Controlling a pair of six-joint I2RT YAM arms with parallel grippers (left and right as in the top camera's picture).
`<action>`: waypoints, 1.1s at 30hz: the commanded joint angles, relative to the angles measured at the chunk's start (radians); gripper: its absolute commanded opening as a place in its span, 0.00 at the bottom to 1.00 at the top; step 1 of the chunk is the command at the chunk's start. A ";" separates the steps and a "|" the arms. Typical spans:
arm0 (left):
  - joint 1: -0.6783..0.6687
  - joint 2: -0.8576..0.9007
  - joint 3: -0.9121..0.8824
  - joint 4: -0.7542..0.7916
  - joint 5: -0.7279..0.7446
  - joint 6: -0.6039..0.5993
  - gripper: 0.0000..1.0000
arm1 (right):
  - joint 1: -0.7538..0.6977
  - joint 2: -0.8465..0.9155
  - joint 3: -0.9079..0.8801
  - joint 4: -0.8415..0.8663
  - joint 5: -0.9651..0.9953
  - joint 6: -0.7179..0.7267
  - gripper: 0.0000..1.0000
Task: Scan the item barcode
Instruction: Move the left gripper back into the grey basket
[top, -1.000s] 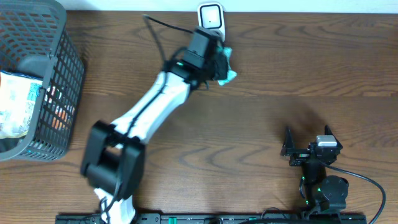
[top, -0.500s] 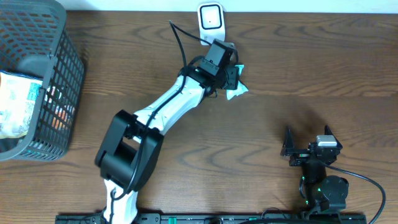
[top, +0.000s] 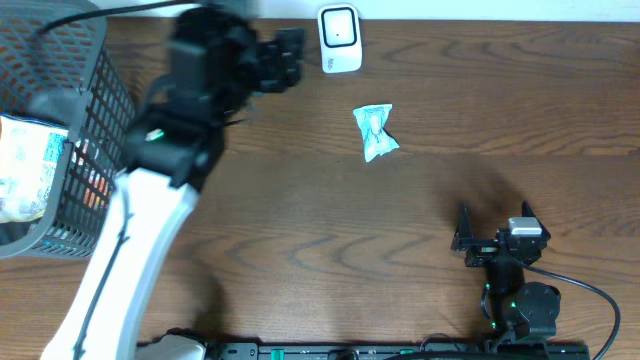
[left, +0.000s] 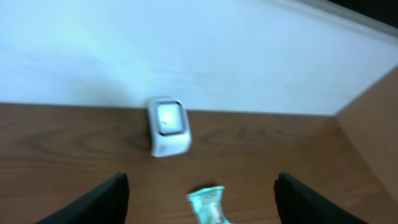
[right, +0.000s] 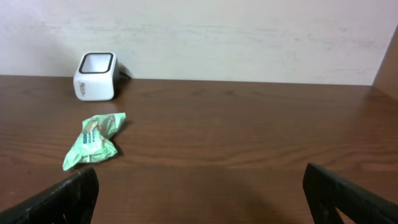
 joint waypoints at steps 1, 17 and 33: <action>0.096 -0.072 0.015 -0.040 -0.006 0.145 0.74 | 0.000 -0.005 -0.002 -0.004 -0.002 -0.011 0.99; 0.910 -0.004 0.015 -0.053 -0.197 0.195 0.75 | 0.000 -0.005 -0.002 -0.004 -0.002 -0.011 0.99; 0.933 0.369 -0.018 -0.193 -0.501 0.544 0.74 | 0.000 -0.005 -0.002 -0.004 -0.002 -0.011 0.99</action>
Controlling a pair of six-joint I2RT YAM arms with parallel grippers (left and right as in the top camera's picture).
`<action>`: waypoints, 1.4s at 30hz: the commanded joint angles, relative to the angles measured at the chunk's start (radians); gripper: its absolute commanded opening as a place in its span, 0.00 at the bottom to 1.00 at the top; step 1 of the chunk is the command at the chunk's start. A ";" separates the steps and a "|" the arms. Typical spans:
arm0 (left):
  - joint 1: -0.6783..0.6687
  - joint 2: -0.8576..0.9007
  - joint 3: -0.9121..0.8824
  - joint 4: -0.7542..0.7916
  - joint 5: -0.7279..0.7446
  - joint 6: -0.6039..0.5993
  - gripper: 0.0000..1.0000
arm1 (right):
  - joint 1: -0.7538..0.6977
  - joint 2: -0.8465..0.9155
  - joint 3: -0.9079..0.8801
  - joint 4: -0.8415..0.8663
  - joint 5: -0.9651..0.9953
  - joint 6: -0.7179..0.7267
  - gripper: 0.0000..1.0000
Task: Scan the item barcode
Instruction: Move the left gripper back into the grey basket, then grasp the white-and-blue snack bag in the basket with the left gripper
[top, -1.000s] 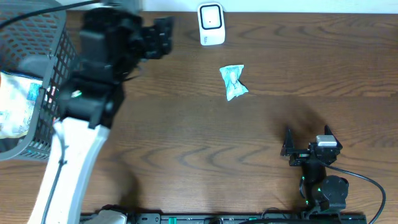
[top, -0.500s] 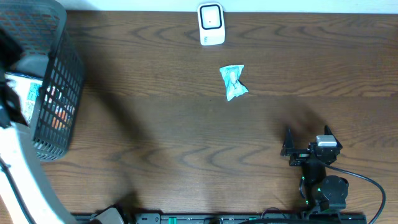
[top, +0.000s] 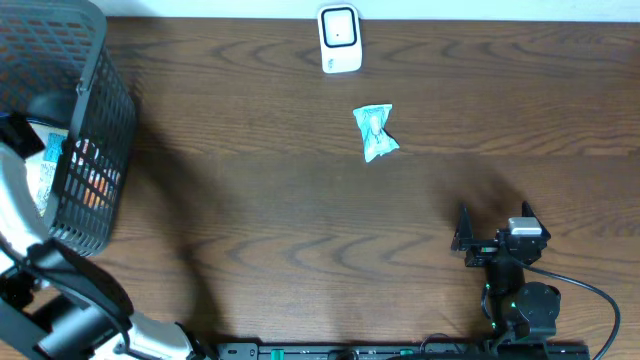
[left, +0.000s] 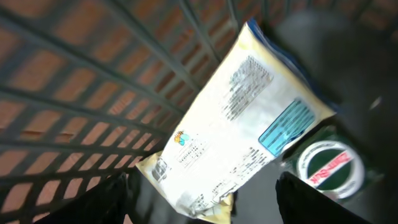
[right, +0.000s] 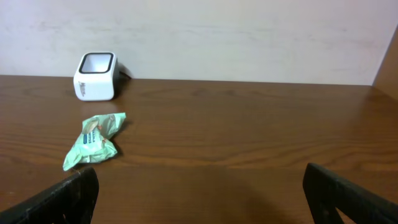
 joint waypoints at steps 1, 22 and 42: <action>-0.027 0.056 -0.010 0.016 -0.123 0.103 0.74 | 0.000 -0.005 -0.002 -0.004 -0.002 -0.011 0.99; -0.065 0.333 -0.011 0.080 -0.307 0.323 0.75 | 0.000 -0.005 -0.002 -0.004 -0.002 -0.011 0.99; -0.069 0.394 -0.010 0.089 -0.304 0.326 0.07 | 0.000 -0.005 -0.002 -0.004 -0.002 -0.011 0.99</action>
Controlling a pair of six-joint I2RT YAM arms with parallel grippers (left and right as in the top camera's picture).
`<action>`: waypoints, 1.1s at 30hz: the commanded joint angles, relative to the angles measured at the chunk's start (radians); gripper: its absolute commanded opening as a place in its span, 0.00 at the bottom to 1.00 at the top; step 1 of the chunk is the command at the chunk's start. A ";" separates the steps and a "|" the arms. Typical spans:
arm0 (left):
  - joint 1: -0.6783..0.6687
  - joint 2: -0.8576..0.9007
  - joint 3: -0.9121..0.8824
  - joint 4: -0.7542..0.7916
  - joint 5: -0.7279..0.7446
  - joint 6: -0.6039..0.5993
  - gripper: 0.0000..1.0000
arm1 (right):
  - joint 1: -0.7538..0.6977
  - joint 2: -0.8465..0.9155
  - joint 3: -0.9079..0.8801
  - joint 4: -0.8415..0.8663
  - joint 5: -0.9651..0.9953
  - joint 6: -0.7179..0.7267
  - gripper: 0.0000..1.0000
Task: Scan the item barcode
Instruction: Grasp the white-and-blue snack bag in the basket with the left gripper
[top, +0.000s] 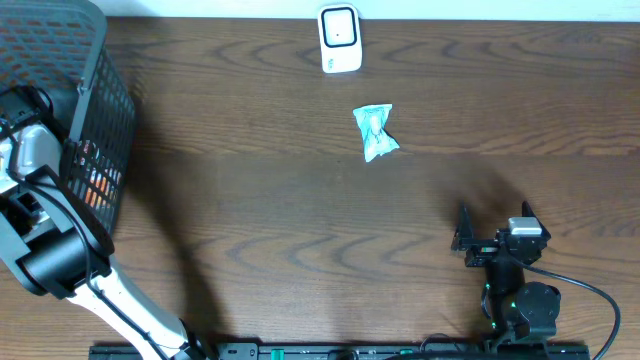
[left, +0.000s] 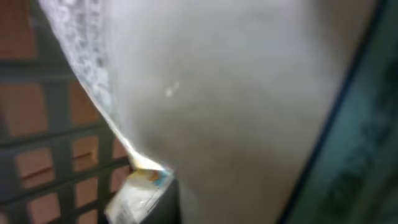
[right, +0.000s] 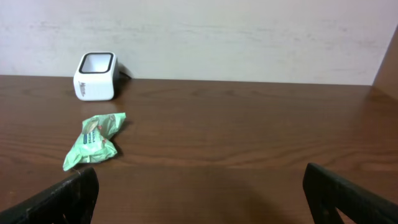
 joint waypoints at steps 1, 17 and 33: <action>-0.009 0.008 -0.011 -0.018 0.013 -0.025 0.08 | 0.000 -0.005 -0.002 -0.004 -0.002 -0.011 0.99; -0.098 -0.527 -0.004 0.093 0.440 -0.510 0.08 | 0.000 -0.005 -0.002 -0.004 -0.002 -0.011 0.99; -0.101 -0.797 -0.004 0.169 0.963 -0.920 0.08 | 0.000 -0.005 -0.002 -0.004 -0.002 -0.011 0.99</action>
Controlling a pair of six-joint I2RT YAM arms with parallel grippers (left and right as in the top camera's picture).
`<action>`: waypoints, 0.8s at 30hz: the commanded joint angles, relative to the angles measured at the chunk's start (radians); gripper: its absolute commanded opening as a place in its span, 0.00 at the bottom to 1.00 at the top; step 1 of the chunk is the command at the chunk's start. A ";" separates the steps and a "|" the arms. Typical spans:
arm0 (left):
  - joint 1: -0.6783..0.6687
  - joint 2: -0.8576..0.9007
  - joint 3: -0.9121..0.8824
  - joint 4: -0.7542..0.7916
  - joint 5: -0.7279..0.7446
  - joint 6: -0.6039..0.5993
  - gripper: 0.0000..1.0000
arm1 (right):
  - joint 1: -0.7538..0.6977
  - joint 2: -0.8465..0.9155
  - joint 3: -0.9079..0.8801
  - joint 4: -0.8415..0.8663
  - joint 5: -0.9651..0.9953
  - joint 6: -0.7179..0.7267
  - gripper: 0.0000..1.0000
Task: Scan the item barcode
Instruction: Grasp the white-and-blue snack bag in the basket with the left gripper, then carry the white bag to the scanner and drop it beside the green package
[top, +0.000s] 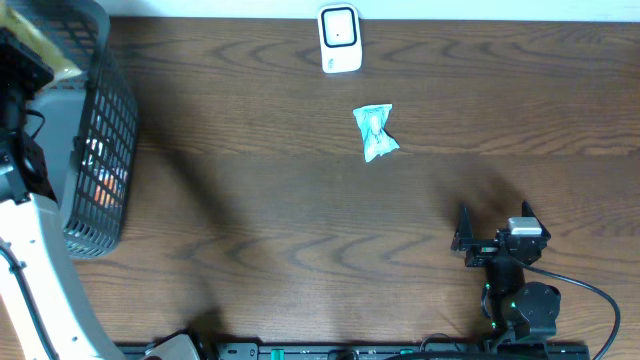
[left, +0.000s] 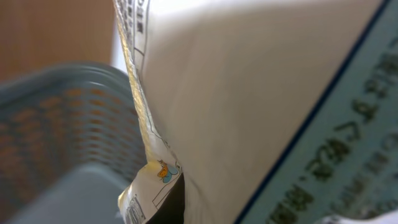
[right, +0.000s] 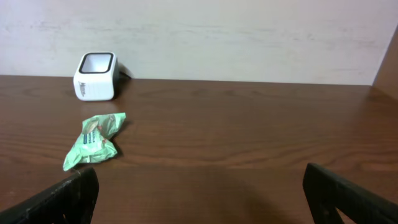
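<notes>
A cream packet (left: 249, 93) with small print and a teal label fills the left wrist view, pressed close to the camera. My left gripper (top: 22, 60) is shut on it at the far left, above the dark mesh basket (top: 100, 150); its fingers are hidden behind the packet. The white barcode scanner (top: 340, 40) stands at the table's back edge and shows in the right wrist view too (right: 96, 76). My right gripper (right: 199, 193) rests open and holds nothing at the front right (top: 493, 232).
A crumpled green packet (top: 375, 132) lies on the table in front of the scanner, and appears to the left in the right wrist view (right: 93, 140). Other items stay inside the basket, whose grey rim (left: 56, 124) sits below the held packet. A pale wall backs the table.
My left gripper was low inside the basket, pressed against the cream packet. Now it holds that packet higher, above the basket's rim. The right arm has not moved.
My left gripper was open over the table near the scanner and the green packet. Then it was open over the basket, facing the cream packet. Then it was down in the basket against that packet, and now holds it above the rim. The right gripper stayed still.
</notes>
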 joint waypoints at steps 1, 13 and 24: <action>-0.004 -0.026 0.009 0.016 0.229 -0.173 0.07 | 0.000 -0.005 -0.002 -0.004 -0.002 -0.011 0.99; -0.325 -0.001 0.004 -0.096 0.375 -0.290 0.08 | 0.000 -0.005 -0.002 -0.004 -0.002 -0.011 0.99; -0.732 0.214 0.002 -0.281 0.041 -0.272 0.08 | 0.000 -0.005 -0.002 -0.004 -0.002 -0.011 0.99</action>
